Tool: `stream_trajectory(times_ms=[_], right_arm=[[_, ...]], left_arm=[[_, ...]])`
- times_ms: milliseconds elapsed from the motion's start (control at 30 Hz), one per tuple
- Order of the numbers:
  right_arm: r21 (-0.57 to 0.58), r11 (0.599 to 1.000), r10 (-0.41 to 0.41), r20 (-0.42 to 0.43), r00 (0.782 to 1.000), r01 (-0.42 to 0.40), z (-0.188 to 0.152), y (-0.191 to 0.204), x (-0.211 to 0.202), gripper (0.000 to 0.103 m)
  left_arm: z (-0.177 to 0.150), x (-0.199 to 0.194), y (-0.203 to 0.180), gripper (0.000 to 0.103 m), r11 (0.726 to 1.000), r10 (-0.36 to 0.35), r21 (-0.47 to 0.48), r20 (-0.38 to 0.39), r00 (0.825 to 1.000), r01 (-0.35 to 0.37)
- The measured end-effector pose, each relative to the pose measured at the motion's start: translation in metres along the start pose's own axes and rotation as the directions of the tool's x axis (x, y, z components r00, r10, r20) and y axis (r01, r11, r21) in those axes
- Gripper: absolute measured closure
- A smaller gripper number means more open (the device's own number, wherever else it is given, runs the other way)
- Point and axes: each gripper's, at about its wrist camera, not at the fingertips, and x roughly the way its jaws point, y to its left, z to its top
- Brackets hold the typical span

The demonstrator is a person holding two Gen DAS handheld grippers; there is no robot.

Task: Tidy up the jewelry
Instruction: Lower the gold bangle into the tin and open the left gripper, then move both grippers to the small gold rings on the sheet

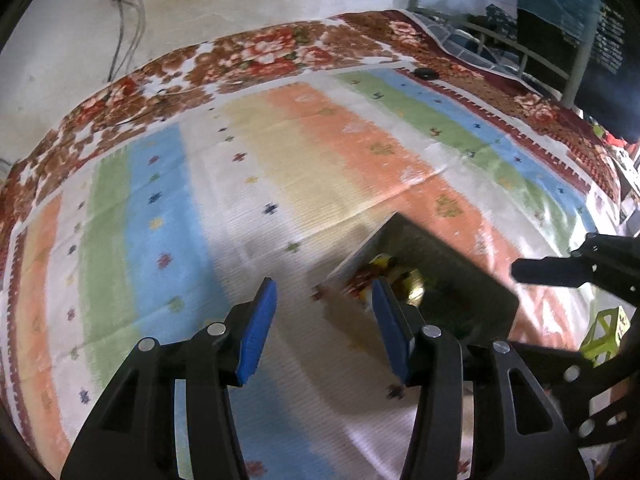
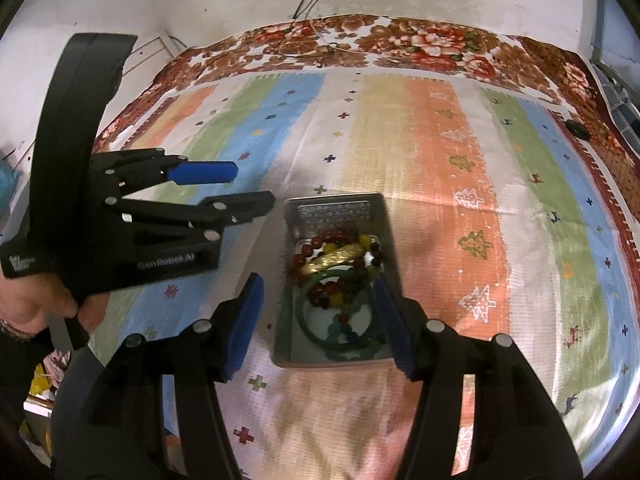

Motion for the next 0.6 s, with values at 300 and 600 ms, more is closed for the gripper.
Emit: stream_trajectory(times_ms=[300,600], right_arm=[[-0.062,0.998,0.015,-0.009,1.0,-0.016,0.006,0.038,0.008,0.046],[-0.107,0.993,0.047,-0.026,0.999,-0.049,0.015,0.08,0.033,0.046]], left_arm=[[-0.024,-0.017,0.061,0.052,0.995,0.074,-0.06,-0.028,0.997,-0.075],[-0.044,-0.022,0.097,0.045,0.992,0.085,-0.088,-0.048,0.995,-0.089]])
